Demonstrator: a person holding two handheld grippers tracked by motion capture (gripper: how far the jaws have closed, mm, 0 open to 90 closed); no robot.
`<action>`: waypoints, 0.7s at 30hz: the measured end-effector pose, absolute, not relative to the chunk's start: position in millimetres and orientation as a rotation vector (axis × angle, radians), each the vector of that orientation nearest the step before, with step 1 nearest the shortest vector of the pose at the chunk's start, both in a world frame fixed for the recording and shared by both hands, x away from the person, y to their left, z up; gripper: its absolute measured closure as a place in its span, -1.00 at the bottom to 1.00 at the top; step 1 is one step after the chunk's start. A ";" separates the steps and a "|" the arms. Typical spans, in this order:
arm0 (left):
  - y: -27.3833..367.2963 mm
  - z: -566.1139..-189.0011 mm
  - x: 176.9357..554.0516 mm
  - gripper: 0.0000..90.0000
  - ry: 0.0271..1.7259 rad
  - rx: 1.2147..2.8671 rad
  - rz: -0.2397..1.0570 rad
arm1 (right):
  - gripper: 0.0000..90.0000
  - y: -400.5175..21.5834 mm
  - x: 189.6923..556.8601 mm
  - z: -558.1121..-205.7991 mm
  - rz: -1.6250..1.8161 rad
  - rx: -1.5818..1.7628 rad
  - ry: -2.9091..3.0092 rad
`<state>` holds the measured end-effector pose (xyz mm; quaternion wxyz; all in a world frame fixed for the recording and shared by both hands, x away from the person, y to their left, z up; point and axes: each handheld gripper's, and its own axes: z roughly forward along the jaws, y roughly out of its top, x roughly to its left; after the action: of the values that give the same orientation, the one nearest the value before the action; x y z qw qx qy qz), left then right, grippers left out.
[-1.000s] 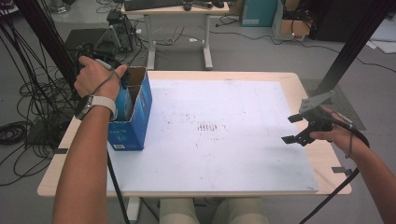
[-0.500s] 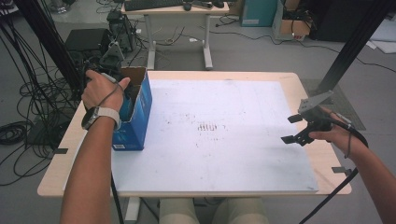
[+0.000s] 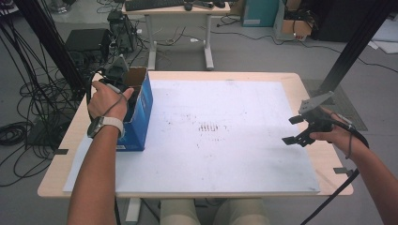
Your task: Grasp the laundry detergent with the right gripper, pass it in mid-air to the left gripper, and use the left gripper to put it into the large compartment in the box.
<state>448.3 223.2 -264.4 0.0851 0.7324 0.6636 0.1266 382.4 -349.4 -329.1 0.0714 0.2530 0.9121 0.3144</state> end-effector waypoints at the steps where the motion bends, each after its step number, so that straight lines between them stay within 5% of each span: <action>1: 223.8 -265.7 448.2 -0.17 1.976 2.179 0.378 | -0.84 -349.5 382.5 -329.3 0.944 0.761 2.743; 21: 221.4 -266.5 449.3 -0.17 1.989 2.181 0.385 | -0.84 -347.9 382.7 -330.0 0.937 0.758 2.748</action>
<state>449.3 221.4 -266.5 0.0826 0.7302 0.6659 0.1289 382.7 -347.9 -330.0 0.0704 0.2521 0.9134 0.3116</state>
